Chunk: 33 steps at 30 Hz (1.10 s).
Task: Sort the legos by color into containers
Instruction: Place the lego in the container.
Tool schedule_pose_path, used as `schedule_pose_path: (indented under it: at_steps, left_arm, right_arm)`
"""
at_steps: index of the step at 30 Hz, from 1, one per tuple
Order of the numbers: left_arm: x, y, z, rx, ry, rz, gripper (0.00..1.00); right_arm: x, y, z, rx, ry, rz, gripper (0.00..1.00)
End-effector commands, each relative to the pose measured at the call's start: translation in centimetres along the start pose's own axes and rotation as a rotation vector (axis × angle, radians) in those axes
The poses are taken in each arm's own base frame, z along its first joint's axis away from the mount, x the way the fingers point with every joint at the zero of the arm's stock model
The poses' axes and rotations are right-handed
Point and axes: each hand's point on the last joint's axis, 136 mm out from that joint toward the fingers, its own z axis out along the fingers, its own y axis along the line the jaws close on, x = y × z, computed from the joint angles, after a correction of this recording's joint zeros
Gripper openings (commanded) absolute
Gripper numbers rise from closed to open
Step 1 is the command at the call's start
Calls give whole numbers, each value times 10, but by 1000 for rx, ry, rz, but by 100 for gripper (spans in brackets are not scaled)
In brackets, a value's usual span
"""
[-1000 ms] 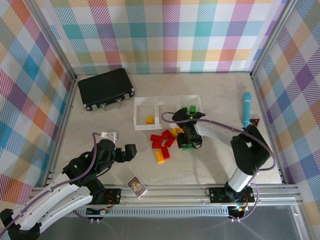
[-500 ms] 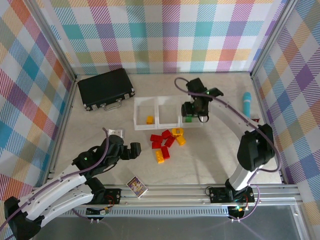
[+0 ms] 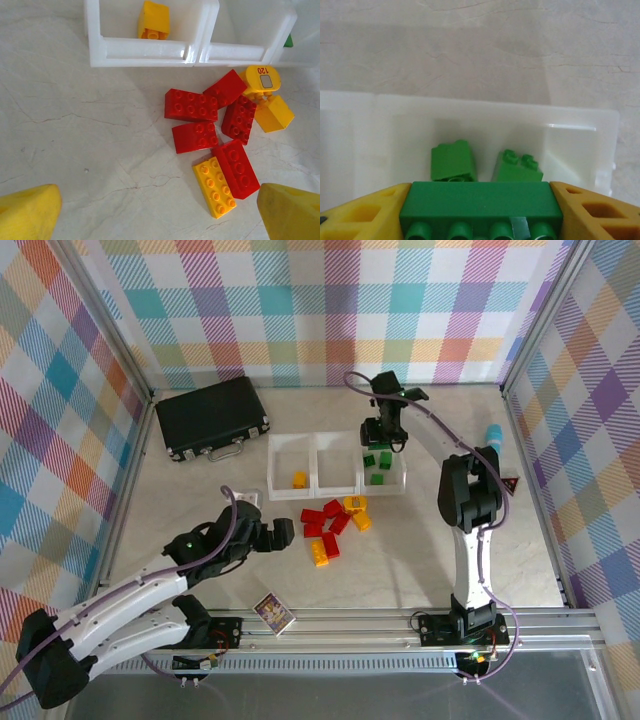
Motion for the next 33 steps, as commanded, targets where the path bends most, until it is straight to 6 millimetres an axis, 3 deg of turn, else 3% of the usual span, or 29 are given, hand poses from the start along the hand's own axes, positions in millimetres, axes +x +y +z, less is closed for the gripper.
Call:
schedule_pose_path:
  at_steps: [1,8,12,15,20,24,26,33]
  left_arm:
    - [-2,-14,3,39,0,-10,100]
    - [11,-23,25,35,40,-14,100]
    - [19,-23,39,-10,68,-34,100]
    - [26,-26,47,-41,100,-25,100]
    - [39,-33,52,-82,143,-5,100]
    - [46,-39,48,-124,140,10,99]
    - [49,-38,48,-154,142,-10,99]
    - [63,-25,47,-264,203,-51,95]
  right_arm:
    - [-12,4,-5,-31,-15,-23,59]
    - [-13,8,-4,-48,8,-22,82]
    - [-13,8,-13,-51,2,-17,86]
    - [-10,9,-28,-68,-13,-3,86]
    - [2,12,-70,-115,-70,29,87]
    - [27,12,-97,-157,-97,69,87]
    - [49,10,-105,-174,-92,96,87]
    - [123,-3,-115,-188,-71,163,87]
